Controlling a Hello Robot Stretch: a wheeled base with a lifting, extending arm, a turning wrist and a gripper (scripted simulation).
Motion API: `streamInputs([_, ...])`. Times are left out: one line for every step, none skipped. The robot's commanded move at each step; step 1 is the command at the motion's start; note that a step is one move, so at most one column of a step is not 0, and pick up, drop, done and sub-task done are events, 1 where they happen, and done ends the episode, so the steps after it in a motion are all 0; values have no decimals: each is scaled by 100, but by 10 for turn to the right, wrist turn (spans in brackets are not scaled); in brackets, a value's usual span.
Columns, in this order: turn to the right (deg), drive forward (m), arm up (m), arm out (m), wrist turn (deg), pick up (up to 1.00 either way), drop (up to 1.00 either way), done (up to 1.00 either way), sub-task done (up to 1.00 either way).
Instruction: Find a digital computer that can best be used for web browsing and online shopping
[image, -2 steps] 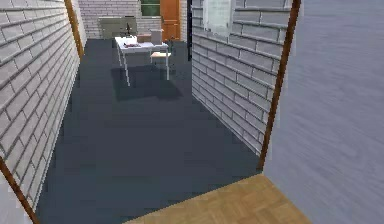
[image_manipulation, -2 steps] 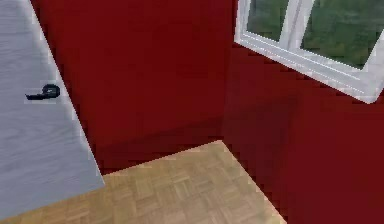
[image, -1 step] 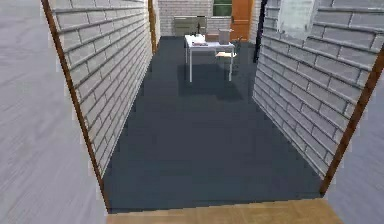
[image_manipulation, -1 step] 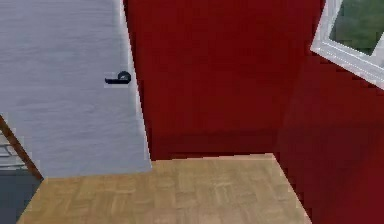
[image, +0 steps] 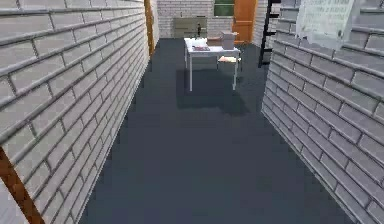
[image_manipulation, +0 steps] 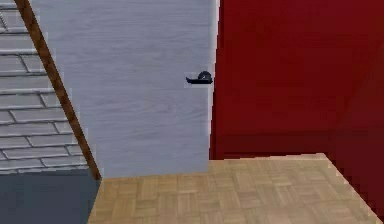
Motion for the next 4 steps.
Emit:
streamInputs([-60,0,0,0,0,0,0,0,0])
streamInputs([0,100,0,0,0,0,0,0,0])
streamInputs([0,100,0,0,0,0,0,0,0])
streamInputs([-30,0,0,0,0,0,0,0,0])
